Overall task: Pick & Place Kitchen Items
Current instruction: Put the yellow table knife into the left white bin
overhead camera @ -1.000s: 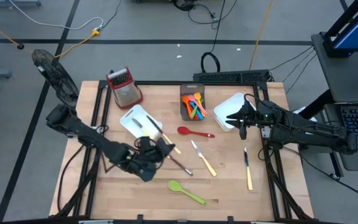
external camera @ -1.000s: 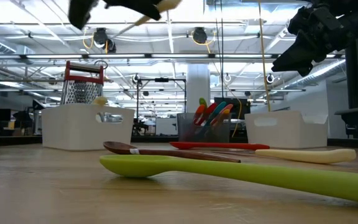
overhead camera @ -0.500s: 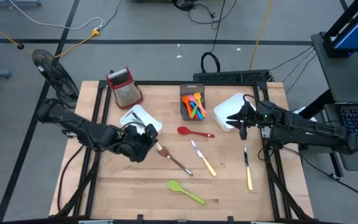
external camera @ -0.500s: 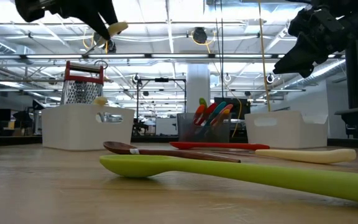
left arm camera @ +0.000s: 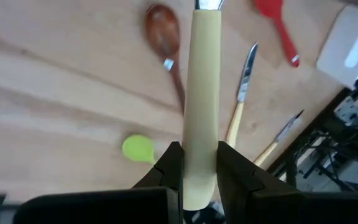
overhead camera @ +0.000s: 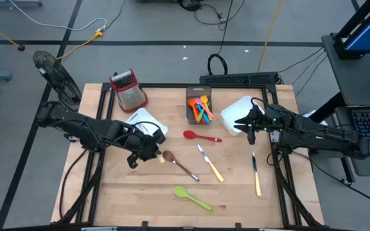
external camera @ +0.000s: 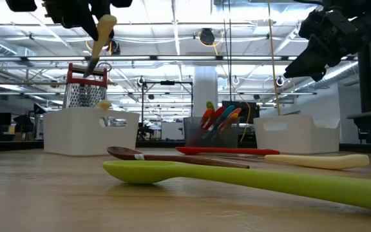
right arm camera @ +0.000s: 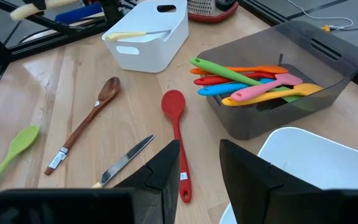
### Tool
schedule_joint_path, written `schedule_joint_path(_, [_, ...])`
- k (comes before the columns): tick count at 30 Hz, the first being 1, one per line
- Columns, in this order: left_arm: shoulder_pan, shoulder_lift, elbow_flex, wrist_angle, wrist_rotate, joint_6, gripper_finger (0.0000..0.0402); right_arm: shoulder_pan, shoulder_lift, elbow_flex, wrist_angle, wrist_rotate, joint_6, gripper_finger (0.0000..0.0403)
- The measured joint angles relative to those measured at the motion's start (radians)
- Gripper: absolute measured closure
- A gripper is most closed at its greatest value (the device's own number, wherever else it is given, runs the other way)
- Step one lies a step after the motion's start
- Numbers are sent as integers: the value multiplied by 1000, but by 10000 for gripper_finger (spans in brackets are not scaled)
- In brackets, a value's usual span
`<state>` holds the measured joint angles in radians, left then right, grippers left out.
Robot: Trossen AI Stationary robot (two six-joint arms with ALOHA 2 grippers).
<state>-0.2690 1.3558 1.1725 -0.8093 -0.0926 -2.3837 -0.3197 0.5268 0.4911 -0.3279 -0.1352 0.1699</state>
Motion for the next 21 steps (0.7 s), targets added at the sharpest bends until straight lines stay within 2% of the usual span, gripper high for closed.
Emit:
schedule_joint_path(12, [122, -12, -23, -59, 205, 110, 350, 0, 0, 0, 0, 0, 0, 298])
schedule_joint_path(16, [174, -40, -98, -40, 277, 157, 350, 0, 0, 0, -17, 0, 0, 298])
schedule_joint_path(21, [219, -119, -254, 149, 287, 150, 350, 0, 0, 0, -34, 2, 0, 298])
